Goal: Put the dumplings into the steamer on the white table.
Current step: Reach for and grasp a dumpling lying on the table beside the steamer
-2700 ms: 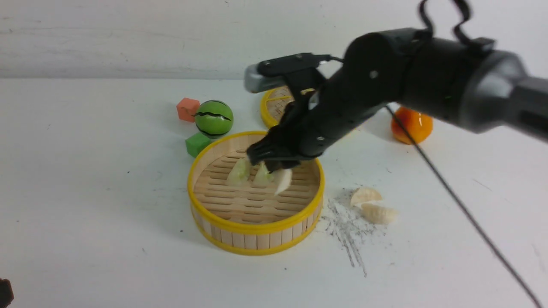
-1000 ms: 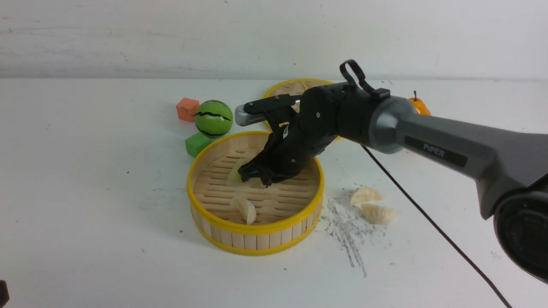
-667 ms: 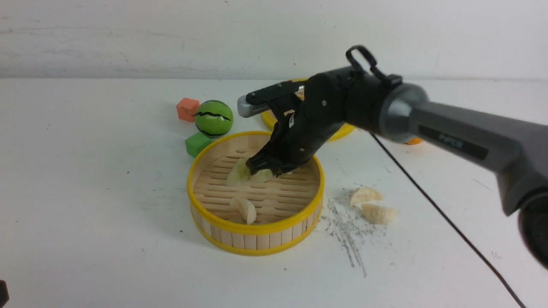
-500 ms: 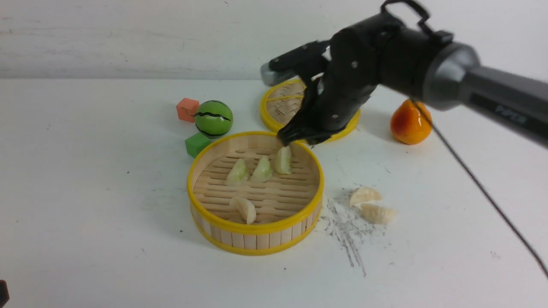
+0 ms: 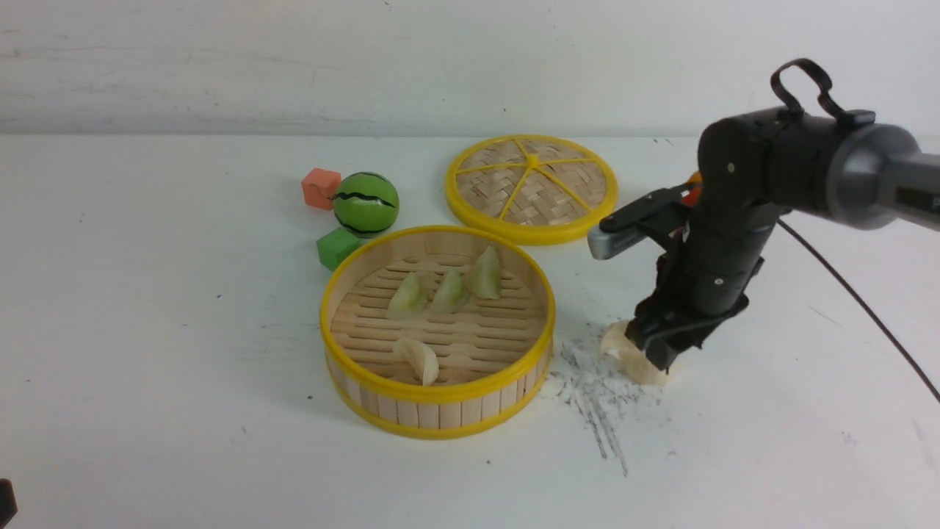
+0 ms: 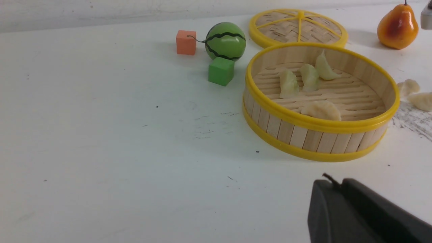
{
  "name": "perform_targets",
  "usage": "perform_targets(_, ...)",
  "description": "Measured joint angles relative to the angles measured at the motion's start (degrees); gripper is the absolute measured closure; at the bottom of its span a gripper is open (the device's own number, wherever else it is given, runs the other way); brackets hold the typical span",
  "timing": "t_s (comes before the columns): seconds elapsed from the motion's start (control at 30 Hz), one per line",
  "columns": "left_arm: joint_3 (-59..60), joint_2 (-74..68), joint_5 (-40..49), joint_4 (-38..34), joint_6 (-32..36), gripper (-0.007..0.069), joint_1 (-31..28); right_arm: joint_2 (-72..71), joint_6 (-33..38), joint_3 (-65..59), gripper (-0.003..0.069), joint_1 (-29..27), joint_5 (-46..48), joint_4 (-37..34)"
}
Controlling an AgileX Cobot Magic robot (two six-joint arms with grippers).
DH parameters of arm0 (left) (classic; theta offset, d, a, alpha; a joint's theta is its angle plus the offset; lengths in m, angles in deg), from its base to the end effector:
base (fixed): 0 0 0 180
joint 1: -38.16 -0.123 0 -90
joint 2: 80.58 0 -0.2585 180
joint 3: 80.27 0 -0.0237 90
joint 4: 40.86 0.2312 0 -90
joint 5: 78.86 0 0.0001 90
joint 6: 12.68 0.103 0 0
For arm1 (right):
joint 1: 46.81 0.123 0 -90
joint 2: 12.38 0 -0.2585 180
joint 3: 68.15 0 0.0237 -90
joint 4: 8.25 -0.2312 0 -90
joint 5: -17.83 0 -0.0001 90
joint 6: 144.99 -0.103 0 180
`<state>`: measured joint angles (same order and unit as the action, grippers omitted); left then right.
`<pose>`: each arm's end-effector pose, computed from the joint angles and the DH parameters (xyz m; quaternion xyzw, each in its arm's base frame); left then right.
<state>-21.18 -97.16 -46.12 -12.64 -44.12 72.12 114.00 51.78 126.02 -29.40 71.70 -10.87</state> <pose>0.0698 -0.0152 0.2508 0.1065 0.7845 -0.1155 0.5999 0.3815 0.1236 0.1657 -0.2810 0.9518 0.0206 0.1210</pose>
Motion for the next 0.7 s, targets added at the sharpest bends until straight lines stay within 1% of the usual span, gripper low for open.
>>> perform_targets(0.17,0.06,0.0,-0.06,0.0,0.0,0.0586,0.0,0.14,4.98,-1.95,0.0255,0.71,-6.31,-2.41)
perform_targets(0.23,0.06,0.0,0.0,0.0,0.0,0.0586,0.0,0.63,6.16,-2.31,0.0276,0.77,-6.91,-3.25)
perform_targets(0.3,0.06,0.0,0.0,0.0,0.0,0.0586,0.0,1.21,6.76,-2.51,0.0321,0.77,-6.36,-3.77)
perform_targets(0.4,0.06,0.0,0.06,0.0,0.0,0.0585,0.0,1.73,7.06,-2.56,0.0442,0.81,-4.24,-4.68)
perform_targets(0.43,0.06,0.0,0.06,0.0,0.0,0.0585,0.0,1.73,7.06,-2.56,0.0467,0.81,-3.63,-5.31)
perform_targets(0.53,0.06,0.0,0.13,0.0,0.0,0.0585,0.0,1.73,7.2,-2.1,0.0468,0.81,-1.19,-6.12)
perform_targets(0.7,0.06,0.0,0.43,0.0,0.0,0.058,0.0,1.46,5.07,3.5,0.0467,0.83,10.58,-6.78)
